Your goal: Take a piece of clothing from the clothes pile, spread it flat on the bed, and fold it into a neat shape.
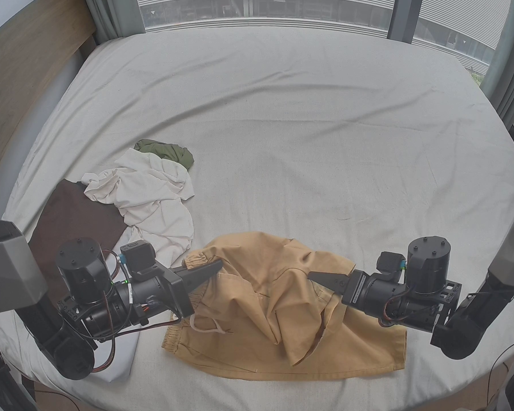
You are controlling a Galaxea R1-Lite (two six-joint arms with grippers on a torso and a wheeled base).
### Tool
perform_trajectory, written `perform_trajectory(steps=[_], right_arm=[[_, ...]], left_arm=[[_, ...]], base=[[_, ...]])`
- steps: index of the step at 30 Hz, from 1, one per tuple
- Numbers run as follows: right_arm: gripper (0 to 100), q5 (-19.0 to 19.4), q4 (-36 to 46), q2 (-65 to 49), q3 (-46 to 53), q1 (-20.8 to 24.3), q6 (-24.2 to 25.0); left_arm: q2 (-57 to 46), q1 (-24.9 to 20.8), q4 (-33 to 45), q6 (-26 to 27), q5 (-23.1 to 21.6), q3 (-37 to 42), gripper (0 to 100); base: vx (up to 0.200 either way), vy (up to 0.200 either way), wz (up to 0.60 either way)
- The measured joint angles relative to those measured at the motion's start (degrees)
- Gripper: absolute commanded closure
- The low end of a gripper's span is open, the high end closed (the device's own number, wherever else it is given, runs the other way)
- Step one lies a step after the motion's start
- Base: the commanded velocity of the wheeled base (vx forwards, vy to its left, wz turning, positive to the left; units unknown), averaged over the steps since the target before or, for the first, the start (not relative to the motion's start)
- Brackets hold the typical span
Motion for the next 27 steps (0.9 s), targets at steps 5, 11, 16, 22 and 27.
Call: perform_trajectory(steps=[5, 11, 16, 22, 27], right_arm=[[100, -0.1, -5.8, 1.6, 0.4, 0.4, 0.0], [100, 0.5, -9.8, 1.0, 2.7, 0.3, 0.2], [100, 3.6, -11.2, -1.9, 5.0, -0.3, 0.5], [100, 8.7, -11.5, -5.3, 6.2, -2.1, 2.3], [100, 9.7, -11.6, -5.6, 6.0, -2.7, 2.5]], left_arm=[[0.0, 0.1, 0.0, 0.0, 0.0, -0.1, 100], [0.3, 1.0, 0.0, 0.0, 0.0, -0.4, 100], [0.6, 1.6, 0.0, 0.0, 0.0, -0.6, 100], [1.7, 2.5, 0.0, 0.1, 0.0, -0.7, 100], [2.6, 3.0, 0.0, 0.2, 0.0, -0.7, 100]], base=[[0.000, 0.000, 0.00], [0.000, 0.000, 0.00], [0.000, 0.000, 0.00], [0.000, 0.000, 0.00], [0.000, 0.000, 0.00]])
